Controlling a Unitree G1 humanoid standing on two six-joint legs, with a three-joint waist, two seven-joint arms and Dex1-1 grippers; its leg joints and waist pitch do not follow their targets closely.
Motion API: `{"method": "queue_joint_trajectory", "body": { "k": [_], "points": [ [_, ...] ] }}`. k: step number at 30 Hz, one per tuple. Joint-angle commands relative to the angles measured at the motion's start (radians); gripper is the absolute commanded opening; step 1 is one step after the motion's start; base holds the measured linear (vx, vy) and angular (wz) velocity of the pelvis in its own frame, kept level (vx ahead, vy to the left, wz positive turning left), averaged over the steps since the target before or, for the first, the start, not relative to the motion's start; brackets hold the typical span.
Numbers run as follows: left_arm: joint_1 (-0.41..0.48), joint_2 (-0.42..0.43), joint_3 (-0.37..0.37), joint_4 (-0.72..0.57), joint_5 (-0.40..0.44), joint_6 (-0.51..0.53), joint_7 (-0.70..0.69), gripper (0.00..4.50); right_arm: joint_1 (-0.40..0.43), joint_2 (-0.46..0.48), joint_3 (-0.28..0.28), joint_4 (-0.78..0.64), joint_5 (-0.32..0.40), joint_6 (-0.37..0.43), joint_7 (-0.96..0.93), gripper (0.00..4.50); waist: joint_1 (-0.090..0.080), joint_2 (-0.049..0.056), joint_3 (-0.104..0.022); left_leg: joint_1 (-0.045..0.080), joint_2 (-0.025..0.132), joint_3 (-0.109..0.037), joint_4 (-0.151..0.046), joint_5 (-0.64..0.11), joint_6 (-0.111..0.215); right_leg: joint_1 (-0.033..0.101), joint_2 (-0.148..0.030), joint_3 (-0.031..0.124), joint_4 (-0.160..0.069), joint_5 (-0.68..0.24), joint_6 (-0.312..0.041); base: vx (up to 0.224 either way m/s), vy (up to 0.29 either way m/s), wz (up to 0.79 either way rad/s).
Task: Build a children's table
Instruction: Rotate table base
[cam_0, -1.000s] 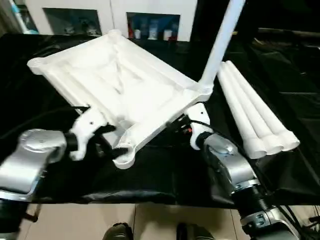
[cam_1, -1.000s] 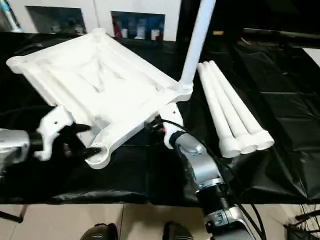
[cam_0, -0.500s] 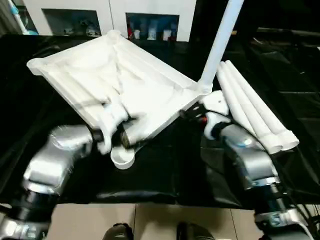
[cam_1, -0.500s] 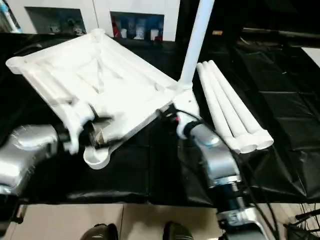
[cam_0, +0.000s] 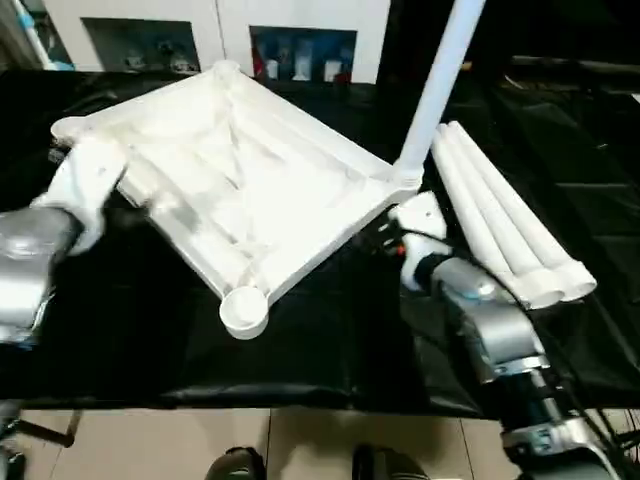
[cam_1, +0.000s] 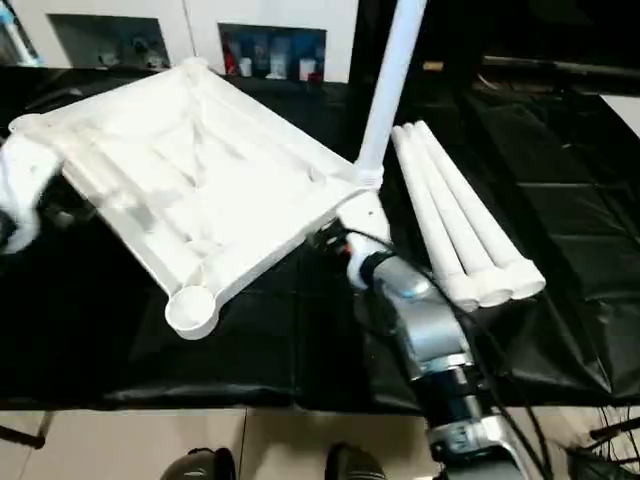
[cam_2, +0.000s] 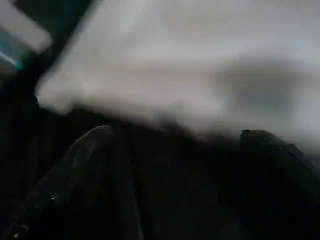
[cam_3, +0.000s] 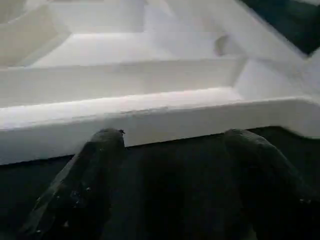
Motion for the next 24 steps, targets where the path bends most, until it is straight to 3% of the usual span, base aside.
{"method": "queue_joint_trajectory", "body": {
  "k": [1,7,12,21,24],
  "points": [
    [0.025,-0.005,-0.050,-0.034,-0.009,0.032,-0.056,4.47,-0.014,0.002,0.017,0.033,-0.002,-0.013,0.016,3.48,0.005,0.024,-0.097,0.038,0.036,-0.021,-0.071,-0.238,0.001,0.053,-0.042,0.029,-0.058,-0.184,-0.219,0.000,0.000,0.00],
    [0.060,-0.026,-0.109,-0.098,-0.058,0.060,-0.148,4.47,-0.028,0.007,0.040,0.092,-0.022,-0.042,0.029,3.48,0.018,0.025,-0.096,0.038,0.037,-0.024,-0.075,-0.297,-0.024,0.052,-0.046,0.029,-0.062,-0.243,-0.209,0.000,0.000,0.00],
    [0.060,-0.070,-0.115,-0.171,-0.150,0.079,-0.219,4.47,-0.057,0.018,0.040,0.141,-0.028,-0.068,0.029,3.48,0.016,0.024,-0.102,0.035,0.034,-0.023,-0.071,-0.273,-0.023,0.056,-0.047,0.029,-0.060,-0.240,-0.206,0.000,0.000,0.00],
    [0.067,-0.103,-0.196,-0.195,-0.157,0.093,-0.281,4.47,-0.082,0.003,0.031,0.146,-0.030,-0.078,0.026,3.48,0.016,0.024,-0.105,0.033,0.033,-0.022,-0.069,-0.253,-0.011,0.058,-0.041,0.028,-0.058,-0.223,-0.200,0.000,0.000,0.00],
    [0.034,-0.216,-0.208,-0.122,-0.138,0.065,-0.189,4.47,-0.085,-0.024,0.011,0.093,-0.049,-0.042,-0.015,3.48,0.016,0.030,-0.100,0.040,0.033,-0.020,-0.070,-0.281,-0.021,0.052,-0.036,0.028,-0.066,-0.241,-0.193,0.000,0.000,0.00]
  ]
}}
